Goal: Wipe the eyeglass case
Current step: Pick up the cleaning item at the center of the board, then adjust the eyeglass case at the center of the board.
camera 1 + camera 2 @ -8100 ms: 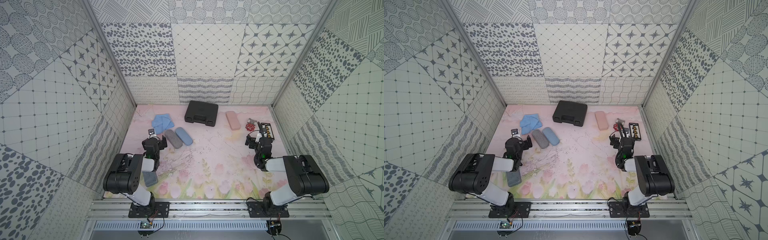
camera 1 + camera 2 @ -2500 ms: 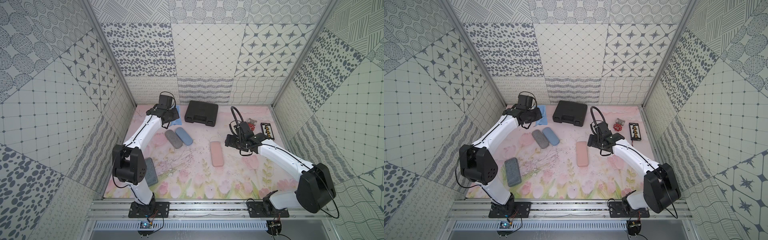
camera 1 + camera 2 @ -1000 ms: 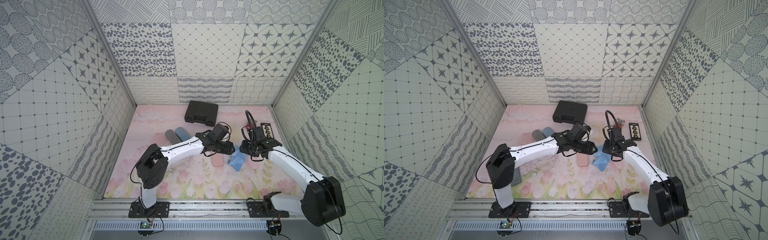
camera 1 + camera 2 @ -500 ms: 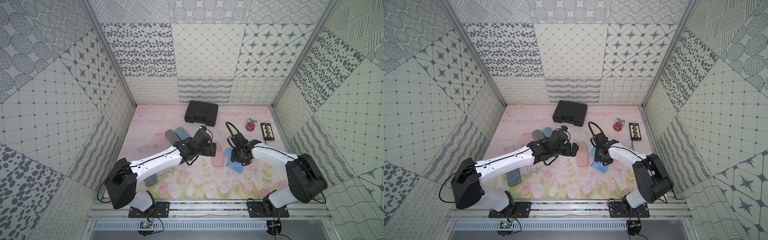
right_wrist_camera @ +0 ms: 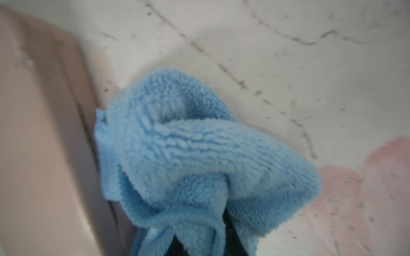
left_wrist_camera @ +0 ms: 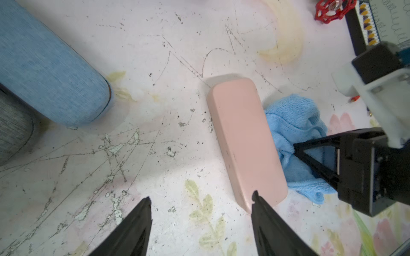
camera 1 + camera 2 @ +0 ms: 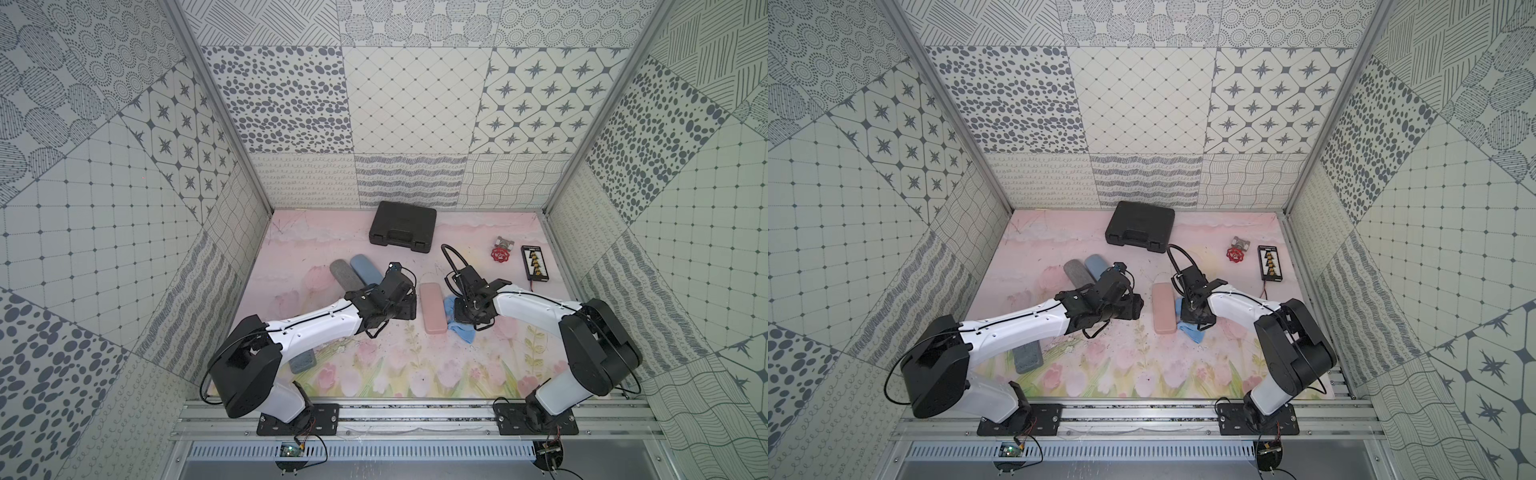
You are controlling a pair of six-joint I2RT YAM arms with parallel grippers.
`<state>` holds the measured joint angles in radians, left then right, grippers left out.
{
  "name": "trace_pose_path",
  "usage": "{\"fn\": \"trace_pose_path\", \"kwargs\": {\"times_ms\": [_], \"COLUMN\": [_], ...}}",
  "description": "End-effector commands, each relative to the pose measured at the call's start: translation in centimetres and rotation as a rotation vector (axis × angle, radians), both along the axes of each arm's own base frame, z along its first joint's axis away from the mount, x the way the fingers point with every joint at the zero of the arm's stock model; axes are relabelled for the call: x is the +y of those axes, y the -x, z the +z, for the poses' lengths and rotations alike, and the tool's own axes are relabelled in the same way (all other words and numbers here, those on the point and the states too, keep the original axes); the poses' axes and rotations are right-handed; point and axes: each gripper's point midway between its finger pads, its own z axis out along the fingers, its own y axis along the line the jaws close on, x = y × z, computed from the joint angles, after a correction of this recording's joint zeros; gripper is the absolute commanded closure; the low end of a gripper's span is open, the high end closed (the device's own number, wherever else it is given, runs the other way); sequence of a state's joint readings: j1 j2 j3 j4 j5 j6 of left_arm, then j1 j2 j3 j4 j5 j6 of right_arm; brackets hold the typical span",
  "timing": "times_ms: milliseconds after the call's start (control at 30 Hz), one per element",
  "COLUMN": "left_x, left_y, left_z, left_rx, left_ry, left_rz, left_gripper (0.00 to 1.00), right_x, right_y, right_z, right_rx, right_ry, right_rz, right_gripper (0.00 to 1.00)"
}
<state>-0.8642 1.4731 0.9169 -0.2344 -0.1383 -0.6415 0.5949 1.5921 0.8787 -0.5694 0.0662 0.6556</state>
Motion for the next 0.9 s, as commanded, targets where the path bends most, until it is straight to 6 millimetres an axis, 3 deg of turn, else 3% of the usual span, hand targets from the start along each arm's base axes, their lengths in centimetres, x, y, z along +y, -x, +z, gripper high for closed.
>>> {"fn": "trace_pose_path", "kwargs": {"times_ms": [0,233,300,433,533,600,700,867], "left_x": [0.6,2.2,1.8,0.4,0.2,0.1,-0.5,-0.7], "left_y": [0.4,0.8,0.9,1.3,1.3,1.3,1.3,0.5], "left_z": [-0.3,-1.7,-2.0,-2.5,-2.7,-2.7,-2.7,-4.5], "left_rx": [0.038,0.094,0.102,0.100,0.075,0.047,0.026,0.047], "left_ry": [0.063,0.098,0.105,0.066,0.015,-0.013,-0.031,-0.144], "left_rz": [0.036,0.051,0.006,-0.145,-0.228,-0.281,-0.354,-0.427], "left_gripper": [0.27,0.21,0.16,0.12,0.07,0.01,0.01,0.01], "right_x": [3.7,8.2,6.7,0.3,-2.8,-3.4,-2.9,-2.0], "right_y": [1.3,2.3,2.3,1.2,0.5,0.3,0.1,-0.1], "right_z": [-0.2,2.8,3.3,4.2,5.1,5.5,5.2,4.1], "right_rx": [0.028,0.036,0.035,0.000,-0.037,-0.059,-0.056,-0.037], "right_ry": [-0.129,-0.301,-0.260,-0.191,-0.164,-0.161,-0.198,-0.241], "right_rz": [-0.029,0.004,0.012,-0.061,-0.110,-0.127,-0.144,-0.156], "right_gripper": [0.97,1.00,1.00,1.00,1.00,1.00,1.00,1.00]}}
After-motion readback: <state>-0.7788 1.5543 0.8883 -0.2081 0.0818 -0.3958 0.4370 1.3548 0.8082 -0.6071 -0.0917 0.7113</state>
